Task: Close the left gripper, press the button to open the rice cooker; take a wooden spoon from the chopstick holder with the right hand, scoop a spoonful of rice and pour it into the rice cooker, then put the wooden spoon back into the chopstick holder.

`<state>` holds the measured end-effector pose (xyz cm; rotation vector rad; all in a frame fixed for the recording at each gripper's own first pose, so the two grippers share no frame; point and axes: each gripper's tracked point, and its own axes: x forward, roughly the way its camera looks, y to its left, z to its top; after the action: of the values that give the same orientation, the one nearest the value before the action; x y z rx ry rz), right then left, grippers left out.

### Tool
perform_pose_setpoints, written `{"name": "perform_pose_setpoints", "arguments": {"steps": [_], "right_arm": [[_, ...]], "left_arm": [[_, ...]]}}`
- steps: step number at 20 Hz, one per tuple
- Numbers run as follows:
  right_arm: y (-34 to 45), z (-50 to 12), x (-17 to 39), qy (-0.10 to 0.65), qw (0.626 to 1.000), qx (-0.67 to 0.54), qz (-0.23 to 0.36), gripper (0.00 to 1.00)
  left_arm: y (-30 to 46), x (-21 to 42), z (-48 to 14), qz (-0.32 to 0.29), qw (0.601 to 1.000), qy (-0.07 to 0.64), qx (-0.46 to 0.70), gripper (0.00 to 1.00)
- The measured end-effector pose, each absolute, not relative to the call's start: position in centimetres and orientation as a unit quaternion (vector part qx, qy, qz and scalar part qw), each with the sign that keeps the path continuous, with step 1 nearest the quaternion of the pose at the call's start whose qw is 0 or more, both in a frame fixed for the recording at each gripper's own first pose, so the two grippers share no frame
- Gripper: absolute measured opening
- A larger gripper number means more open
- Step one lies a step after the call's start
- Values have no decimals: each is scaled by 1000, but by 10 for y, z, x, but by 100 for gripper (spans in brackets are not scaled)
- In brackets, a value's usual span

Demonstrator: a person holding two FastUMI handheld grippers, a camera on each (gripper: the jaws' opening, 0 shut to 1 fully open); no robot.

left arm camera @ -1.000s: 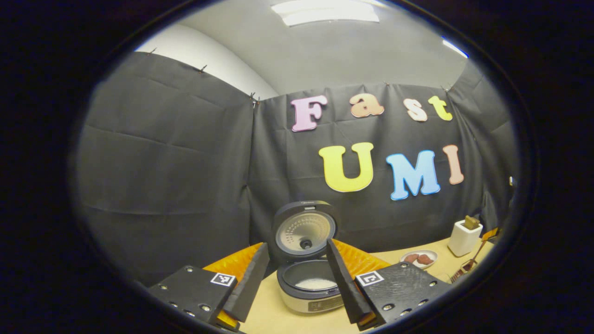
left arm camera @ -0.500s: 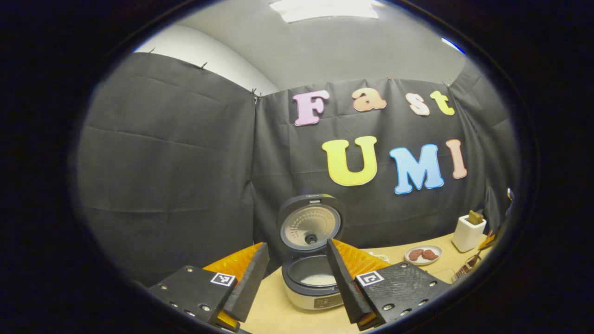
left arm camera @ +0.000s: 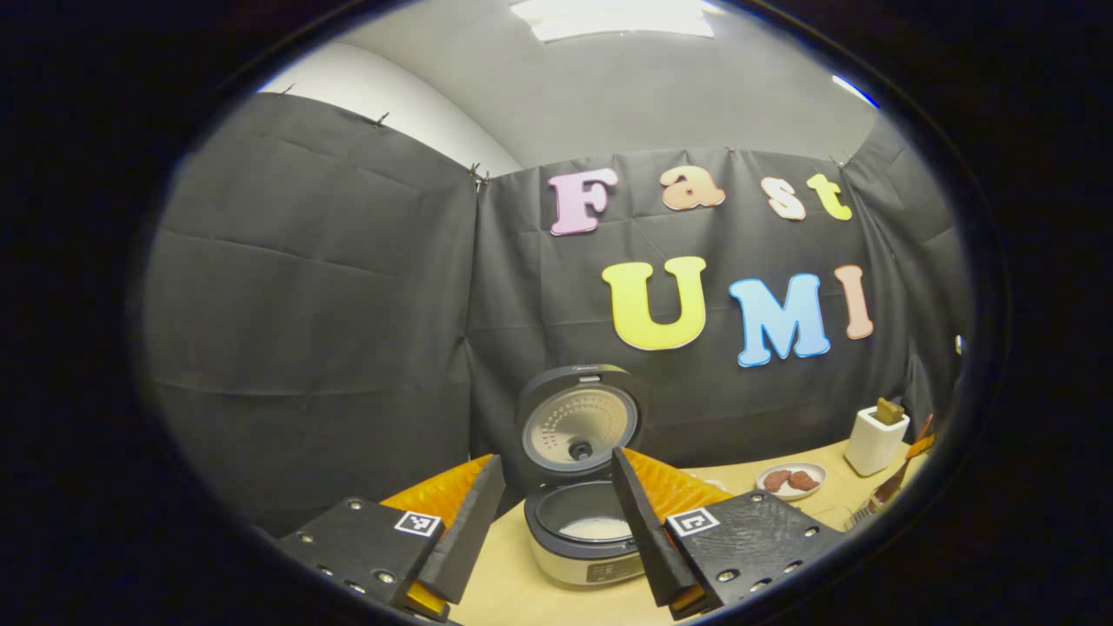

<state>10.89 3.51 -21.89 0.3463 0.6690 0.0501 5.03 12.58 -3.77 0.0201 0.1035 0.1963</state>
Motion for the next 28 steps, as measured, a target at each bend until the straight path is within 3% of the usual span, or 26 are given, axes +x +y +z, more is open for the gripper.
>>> {"name": "perform_pose_setpoints", "arguments": {"steps": [4, 5, 6, 13, 18, 19, 22, 28], "right_arm": [[52, -174, 112, 282, 951, 123, 46, 8], [60, -165, 113, 272, 954, 116, 55, 5], [68, -156, 110, 263, 956, 109, 64, 8], [141, -124, 98, 217, 965, 71, 131, 8], [196, -131, 87, 199, 964, 42, 171, 8], [206, -138, 84, 204, 962, 38, 178, 5], [232, -160, 74, 220, 955, 19, 197, 8], [253, -207, 65, 225, 949, -76, 206, 8]], "left_arm": [[120, 59, -44, 84, 995, 52, 1, 77], [120, 61, -47, 81, 995, 53, -1, 79], [120, 62, -47, 79, 995, 54, -2, 79], [137, 70, -58, 74, 996, 56, -7, 77], [169, 73, -67, 87, 994, 59, -11, 81], [176, 74, -68, 91, 994, 59, -12, 77], [196, 75, -72, 100, 993, 61, -10, 77], [214, 85, -82, 103, 992, 66, -7, 79]]}}
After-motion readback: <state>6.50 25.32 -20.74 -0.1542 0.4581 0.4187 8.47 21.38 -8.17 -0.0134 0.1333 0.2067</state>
